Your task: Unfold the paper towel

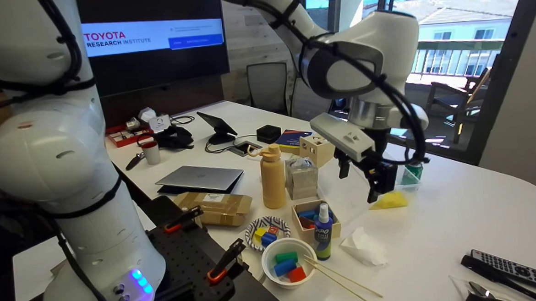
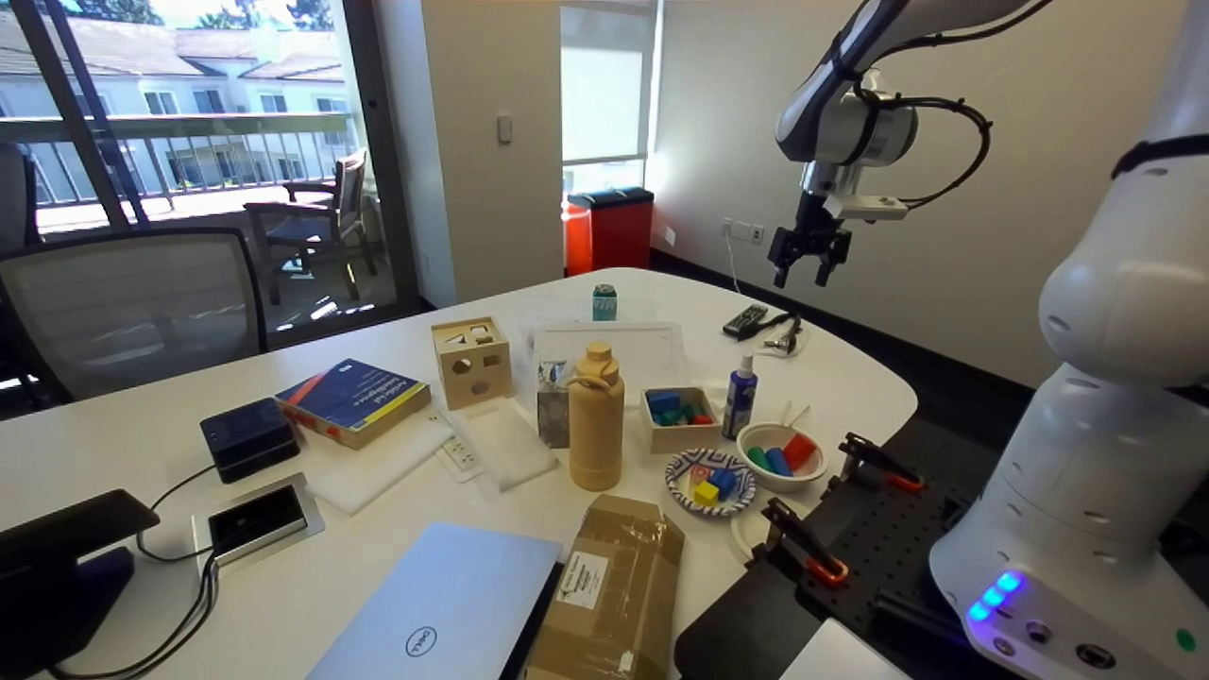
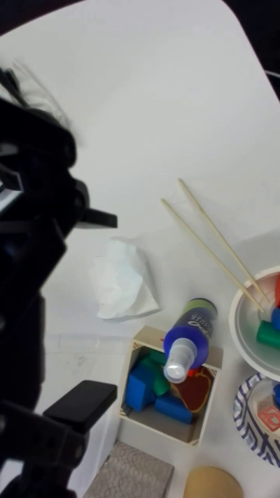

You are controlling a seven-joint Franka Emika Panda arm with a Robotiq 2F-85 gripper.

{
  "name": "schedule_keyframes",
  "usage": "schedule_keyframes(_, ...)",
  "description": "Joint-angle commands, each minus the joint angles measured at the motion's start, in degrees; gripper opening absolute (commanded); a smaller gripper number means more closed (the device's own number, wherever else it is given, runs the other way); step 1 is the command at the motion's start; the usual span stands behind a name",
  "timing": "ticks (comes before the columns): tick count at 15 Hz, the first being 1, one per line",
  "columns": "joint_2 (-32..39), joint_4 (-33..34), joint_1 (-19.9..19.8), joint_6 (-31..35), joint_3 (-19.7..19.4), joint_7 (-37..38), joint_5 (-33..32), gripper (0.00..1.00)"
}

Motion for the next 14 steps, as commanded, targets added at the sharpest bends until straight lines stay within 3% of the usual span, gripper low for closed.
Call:
schedule_keyframes(1,0.4,-0.7,-1.9,0.1,1.7,0.4,0.1,1.0)
schedule_keyframes(6,1.1,-0.9,-2.2,0.1,1.9,0.8,0.5,1.0)
schedule_keyframes(11,9.8,4.4,-2.7,8.1,6.1,1.9,9.9,1.0)
schedule_keyframes(14,16.2,9.2,-2.7,11.8,7.5,7.5,8.2,1.0)
